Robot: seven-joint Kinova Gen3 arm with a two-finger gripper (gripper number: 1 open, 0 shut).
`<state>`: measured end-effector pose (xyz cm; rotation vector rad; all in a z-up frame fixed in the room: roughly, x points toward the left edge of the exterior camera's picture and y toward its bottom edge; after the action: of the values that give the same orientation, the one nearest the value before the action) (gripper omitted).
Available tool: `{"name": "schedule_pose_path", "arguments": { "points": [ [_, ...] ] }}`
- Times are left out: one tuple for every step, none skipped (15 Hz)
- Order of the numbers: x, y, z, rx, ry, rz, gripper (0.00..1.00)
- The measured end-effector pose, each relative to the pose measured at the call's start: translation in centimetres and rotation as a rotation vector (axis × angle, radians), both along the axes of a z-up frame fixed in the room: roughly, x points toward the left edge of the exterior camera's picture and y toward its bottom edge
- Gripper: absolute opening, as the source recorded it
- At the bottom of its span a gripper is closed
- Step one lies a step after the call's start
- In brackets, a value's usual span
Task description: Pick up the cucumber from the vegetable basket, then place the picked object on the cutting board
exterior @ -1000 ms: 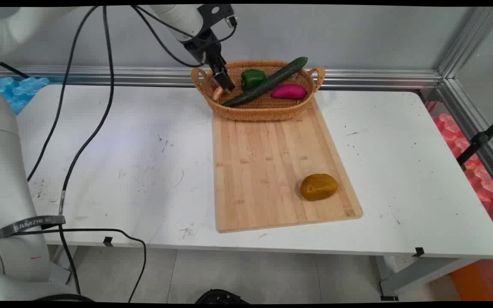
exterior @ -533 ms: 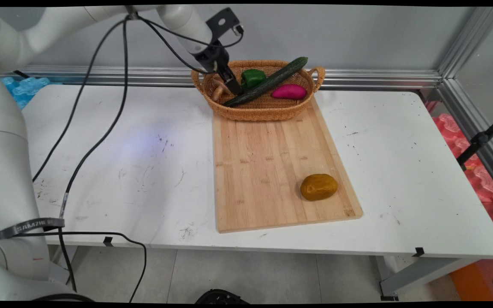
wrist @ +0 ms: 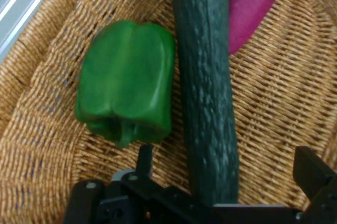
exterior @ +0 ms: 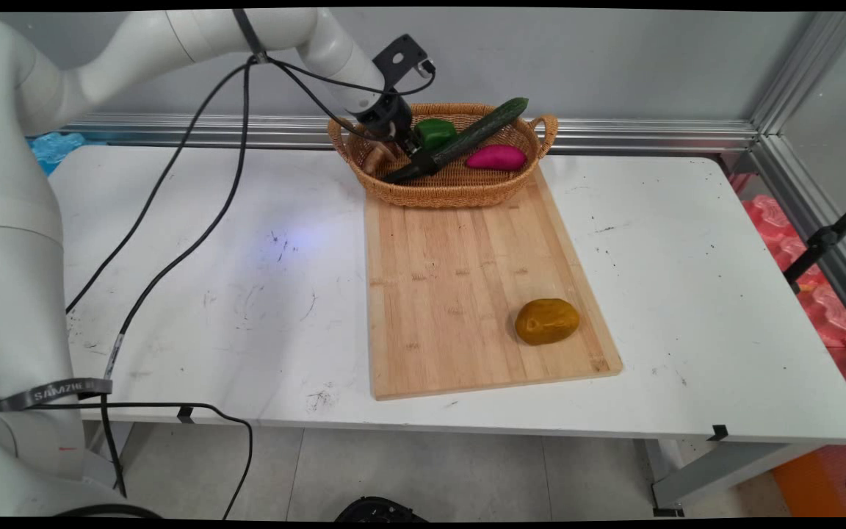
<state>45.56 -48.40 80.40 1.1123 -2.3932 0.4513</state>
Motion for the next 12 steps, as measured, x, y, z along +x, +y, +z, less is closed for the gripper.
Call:
{"name": "schedule_pose_path", "arguments": {
  "points": [
    [0.0,-0.2,-0.4,-0.001,0.004,0.006,1.00],
    [0.0,-0.4,-0.8,-0.001,0.008,0.011,1.00],
    [0.0,-0.6,-1.0,0.000,0.011,0.014,1.00],
    [-0.1,-0.8,-1.4,0.001,0.014,0.017,1.00],
    [-0.1,-0.9,-1.7,0.003,0.018,0.020,1.00],
    [-0.2,-1.1,-2.1,0.004,0.023,0.022,1.00],
    [-0.2,-1.2,-2.4,0.005,0.026,0.023,0.00],
    [-0.2,-1.3,-2.5,0.005,0.029,0.024,0.00],
    [-0.3,-1.5,-2.7,0.006,0.032,0.025,0.00],
    [-0.4,-1.6,-2.9,0.006,0.036,0.026,0.00],
    [-0.5,-1.7,-2.9,0.006,0.039,0.026,0.00],
    [-0.6,-1.8,-2.9,0.005,0.043,0.026,0.00]
  ]
}}
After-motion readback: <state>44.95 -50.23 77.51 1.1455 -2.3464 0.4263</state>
